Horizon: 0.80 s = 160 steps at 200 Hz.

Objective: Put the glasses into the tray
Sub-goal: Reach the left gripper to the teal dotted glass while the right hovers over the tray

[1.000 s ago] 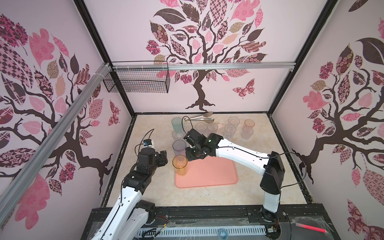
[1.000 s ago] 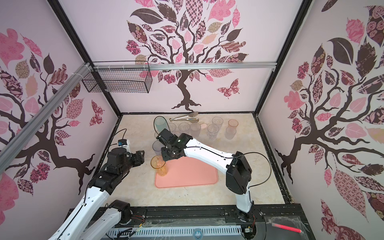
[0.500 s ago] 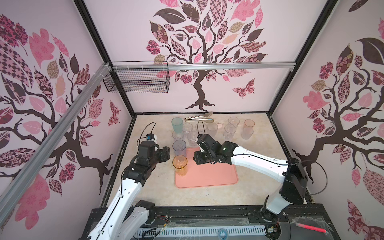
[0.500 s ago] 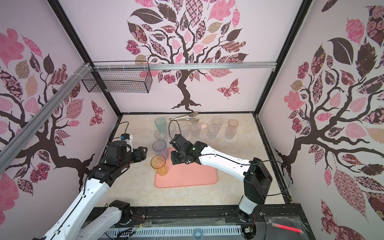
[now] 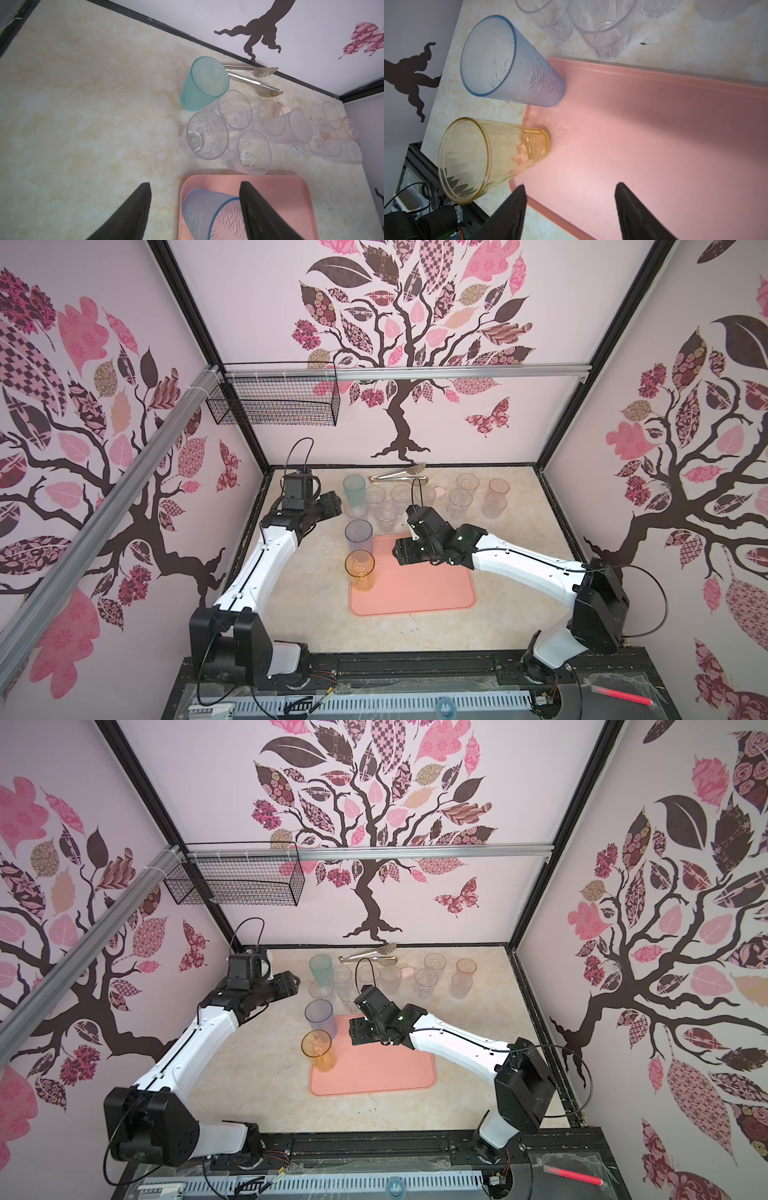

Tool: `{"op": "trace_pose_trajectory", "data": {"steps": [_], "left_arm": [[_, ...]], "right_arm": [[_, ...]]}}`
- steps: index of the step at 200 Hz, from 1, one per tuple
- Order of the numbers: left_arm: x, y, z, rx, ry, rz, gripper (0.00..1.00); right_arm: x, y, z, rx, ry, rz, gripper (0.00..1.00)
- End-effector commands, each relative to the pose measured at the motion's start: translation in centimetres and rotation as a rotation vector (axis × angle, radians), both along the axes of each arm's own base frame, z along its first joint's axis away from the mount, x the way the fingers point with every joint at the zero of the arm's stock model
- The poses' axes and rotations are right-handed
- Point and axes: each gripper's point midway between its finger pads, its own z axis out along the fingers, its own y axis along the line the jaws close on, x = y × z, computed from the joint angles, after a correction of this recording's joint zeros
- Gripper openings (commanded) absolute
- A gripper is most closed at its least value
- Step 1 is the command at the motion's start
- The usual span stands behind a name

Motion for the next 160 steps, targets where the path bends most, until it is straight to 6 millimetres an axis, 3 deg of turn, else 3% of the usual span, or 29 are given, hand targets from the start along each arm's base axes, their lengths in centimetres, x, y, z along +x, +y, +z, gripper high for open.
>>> {"op": "trace_pose_trajectory", "data": {"steps": [1, 37, 78, 160], "left_arm": [[3.0, -0.7, 2.1, -0.083, -0.071, -0.032, 0.74], [6.3, -0.4, 0.0, -0.161, -0.055, -0.055, 0.75], [8.9, 1.3, -2.5, -0.101, -0.008, -0.043, 0.74], [13.5, 1.3, -5.6, -0.065, 0.030, -0.044, 0.69]], "right_arm": [[0.3, -1.6, 0.8, 0.031, -0.007, -0.024, 0.71], [0.9, -3.9, 1.1, 0.138, 0.008, -0.066, 0.75], [1.6, -7.0, -0.1, 0.092, 0.027, -0.153, 0.76], [1.5, -8.1, -0.7, 0.051, 0.044, -0.165, 0.76]]}}
